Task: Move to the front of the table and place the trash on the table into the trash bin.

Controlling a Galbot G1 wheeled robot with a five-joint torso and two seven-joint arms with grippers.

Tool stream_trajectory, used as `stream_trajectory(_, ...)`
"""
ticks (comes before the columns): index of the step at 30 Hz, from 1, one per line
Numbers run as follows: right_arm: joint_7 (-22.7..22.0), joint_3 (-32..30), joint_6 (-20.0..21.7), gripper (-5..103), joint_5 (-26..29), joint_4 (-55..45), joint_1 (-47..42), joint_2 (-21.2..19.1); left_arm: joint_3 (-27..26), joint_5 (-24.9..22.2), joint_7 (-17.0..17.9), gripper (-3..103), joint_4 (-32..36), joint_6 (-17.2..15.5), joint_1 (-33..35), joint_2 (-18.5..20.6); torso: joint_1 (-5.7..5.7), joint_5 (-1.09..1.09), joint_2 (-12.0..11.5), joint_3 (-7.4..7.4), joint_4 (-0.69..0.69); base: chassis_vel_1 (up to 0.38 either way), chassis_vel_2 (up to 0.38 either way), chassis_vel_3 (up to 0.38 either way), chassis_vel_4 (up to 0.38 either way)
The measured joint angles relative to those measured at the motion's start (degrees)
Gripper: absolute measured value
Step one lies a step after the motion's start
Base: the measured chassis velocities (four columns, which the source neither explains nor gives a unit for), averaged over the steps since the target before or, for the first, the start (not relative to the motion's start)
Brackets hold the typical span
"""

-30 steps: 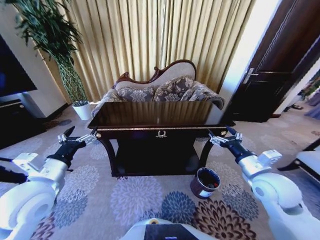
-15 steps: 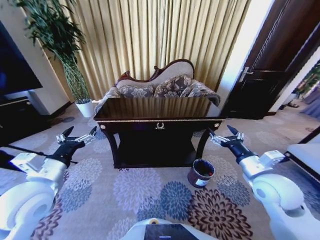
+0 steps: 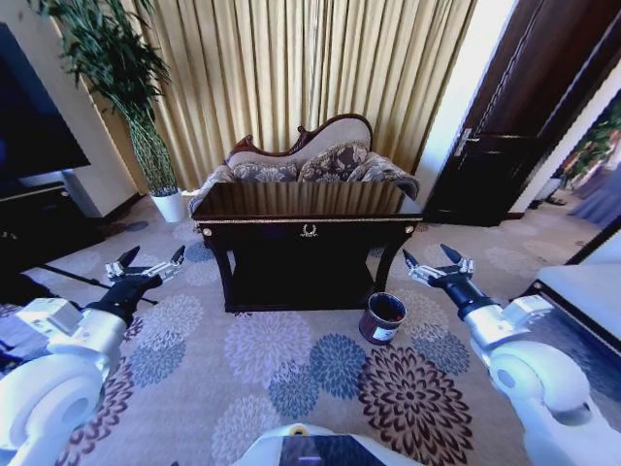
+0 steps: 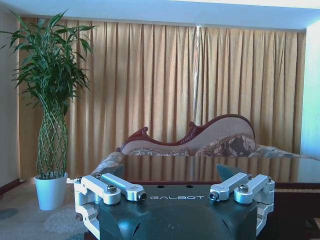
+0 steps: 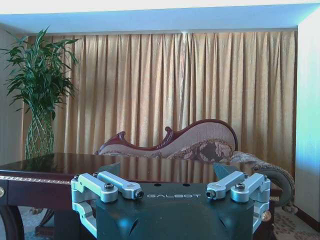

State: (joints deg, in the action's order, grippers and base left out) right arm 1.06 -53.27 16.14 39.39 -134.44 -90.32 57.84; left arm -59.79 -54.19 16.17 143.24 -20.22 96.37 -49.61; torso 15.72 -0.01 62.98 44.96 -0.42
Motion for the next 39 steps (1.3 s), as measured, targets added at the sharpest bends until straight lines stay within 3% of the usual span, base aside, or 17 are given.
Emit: stream_trajectory(39,0.0,1.9,-1.8,100,-0.9,1.3,1.0,0.3,0.6,0.1,0.0,100,0.0,0.0,-0.4,0.0,-0.02,-0.03,0.0,-0.02,0.02,0.170,-0.167,-0.170,0.161)
